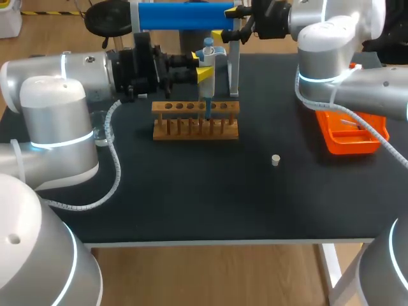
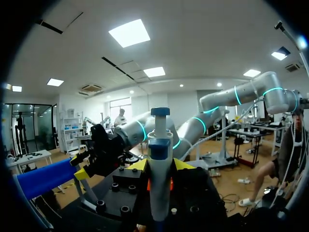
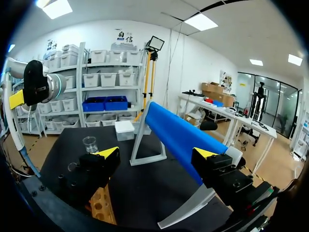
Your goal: Invert the test tube, pick up the pipette, mount the tip to pipette, aspirate from beaker and dispense into the tube, eject the tip, return the pipette, and cap with the stopper.
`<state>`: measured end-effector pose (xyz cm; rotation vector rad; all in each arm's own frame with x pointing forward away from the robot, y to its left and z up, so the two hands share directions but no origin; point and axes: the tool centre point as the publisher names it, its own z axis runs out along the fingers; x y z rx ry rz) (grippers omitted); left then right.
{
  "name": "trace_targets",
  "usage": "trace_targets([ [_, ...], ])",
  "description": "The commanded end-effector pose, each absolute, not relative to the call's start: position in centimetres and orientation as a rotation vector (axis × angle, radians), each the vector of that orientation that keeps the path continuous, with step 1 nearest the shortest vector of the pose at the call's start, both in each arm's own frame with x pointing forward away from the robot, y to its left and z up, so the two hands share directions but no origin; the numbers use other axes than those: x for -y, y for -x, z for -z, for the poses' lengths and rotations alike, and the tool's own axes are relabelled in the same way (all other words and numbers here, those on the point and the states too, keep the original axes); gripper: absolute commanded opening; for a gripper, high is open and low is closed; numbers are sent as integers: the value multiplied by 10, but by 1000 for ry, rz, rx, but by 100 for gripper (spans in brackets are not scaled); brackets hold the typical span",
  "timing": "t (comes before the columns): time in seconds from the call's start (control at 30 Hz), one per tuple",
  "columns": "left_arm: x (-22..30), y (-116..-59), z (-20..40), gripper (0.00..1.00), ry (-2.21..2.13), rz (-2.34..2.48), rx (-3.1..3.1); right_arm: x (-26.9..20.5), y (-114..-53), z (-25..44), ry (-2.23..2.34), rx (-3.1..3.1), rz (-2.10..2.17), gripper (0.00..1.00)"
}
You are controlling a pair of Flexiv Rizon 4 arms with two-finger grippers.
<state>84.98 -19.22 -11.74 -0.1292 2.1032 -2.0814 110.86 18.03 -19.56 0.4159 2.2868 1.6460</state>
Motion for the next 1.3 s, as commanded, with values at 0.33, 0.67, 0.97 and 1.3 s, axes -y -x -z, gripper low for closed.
trace_targets([
  [0.33,193,-849,118,0,130,2082,-2100,-184,-1106,194,-400,-2283,-1648,100],
  [0.67,193,-849,118,0,130,2082,-2100,-184,-1106,194,-400,-2283,-1648,100],
  [0.97,193,-849,118,0,130,2082,-2100,-184,-1106,194,-400,-2283,-1648,100],
  [1.3,193,-849,118,0,130,2082,-2100,-184,-1106,194,-400,-2283,-1648,100],
])
